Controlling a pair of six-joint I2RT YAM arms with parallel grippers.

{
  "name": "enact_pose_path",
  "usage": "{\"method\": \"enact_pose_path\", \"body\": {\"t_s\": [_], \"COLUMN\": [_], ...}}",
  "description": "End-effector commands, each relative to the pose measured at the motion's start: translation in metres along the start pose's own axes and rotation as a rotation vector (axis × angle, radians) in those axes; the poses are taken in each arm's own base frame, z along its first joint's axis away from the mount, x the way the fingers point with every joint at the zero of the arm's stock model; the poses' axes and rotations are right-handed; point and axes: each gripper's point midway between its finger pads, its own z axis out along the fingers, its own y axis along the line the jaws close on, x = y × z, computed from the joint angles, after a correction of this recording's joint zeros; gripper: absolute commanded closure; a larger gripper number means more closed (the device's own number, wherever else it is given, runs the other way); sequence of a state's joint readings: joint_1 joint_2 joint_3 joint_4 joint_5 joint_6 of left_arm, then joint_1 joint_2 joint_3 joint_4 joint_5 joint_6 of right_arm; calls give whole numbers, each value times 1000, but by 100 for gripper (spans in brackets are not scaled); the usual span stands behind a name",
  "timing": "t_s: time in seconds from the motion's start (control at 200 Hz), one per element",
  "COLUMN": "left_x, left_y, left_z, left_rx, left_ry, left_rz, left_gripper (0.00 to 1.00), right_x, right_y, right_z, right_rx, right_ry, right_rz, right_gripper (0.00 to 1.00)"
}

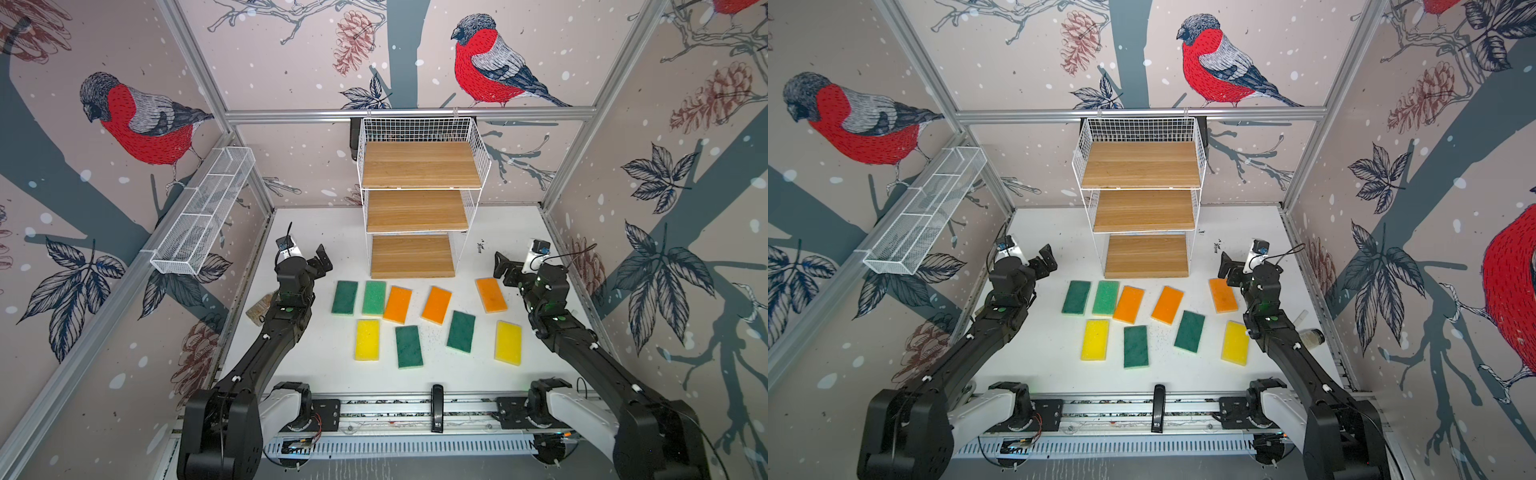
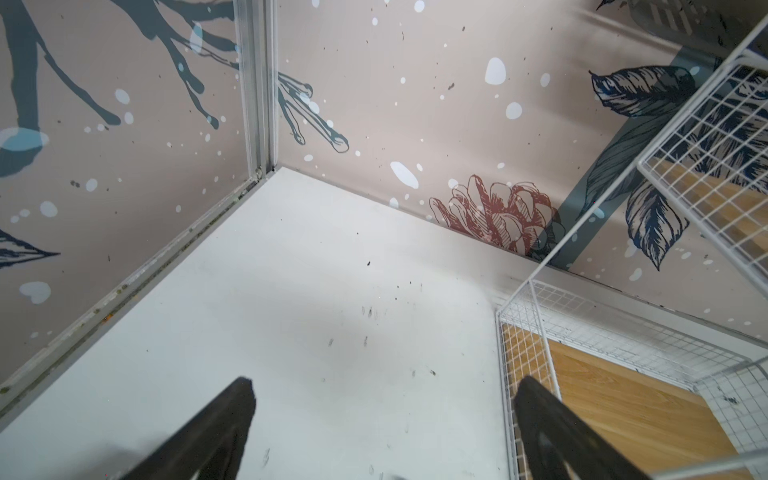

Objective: Place and organize the cleaning sponges onto the shelf
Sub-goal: 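Move the right gripper over the orange sponge while the left arm lifts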

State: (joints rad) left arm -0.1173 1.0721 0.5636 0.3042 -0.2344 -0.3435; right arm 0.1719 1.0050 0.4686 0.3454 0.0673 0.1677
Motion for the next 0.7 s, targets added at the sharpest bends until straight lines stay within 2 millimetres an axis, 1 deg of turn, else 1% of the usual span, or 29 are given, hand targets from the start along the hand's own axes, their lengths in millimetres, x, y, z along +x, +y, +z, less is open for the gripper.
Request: {"method": "enact_pose_path", "body": {"t_s": [0.0,0.09,0.19,0.245,0.34,0.435,0.55,0.695], "left_x": [14,18,24,29,35,37,40,47], "left_y": [5,-1,-3,-7,-16,-17,-16,-20], "left_z": [-7,-11,-13,-15,-21,-26,-32,-38], "left_rx": [-54,-44,-55,-40,-18,-27,-29,9], "left_ry": [68,93,134,157,166,169,179,202], "left_rz": [-19,-14,-42,-37,-3,6,-16,-46], "left_gripper": [3,4,5,8,11,11,11,11], "right_x": [24,34,48,56,71,84,90,103], "right_y": [-9,-10,-7,-6,-9,-11,-11,-7], "right_z": [0,-2,-4,-6,-9,-10,-7,0], "right_rx": [75,90,77,72,86,98,104,96], "right_ry": [114,165,228,267,317,358,398,464], "right_rz": [27,39,69,82,88,90,111,139], "right_gripper": [0,0,0,0,0,0,0,2]}}
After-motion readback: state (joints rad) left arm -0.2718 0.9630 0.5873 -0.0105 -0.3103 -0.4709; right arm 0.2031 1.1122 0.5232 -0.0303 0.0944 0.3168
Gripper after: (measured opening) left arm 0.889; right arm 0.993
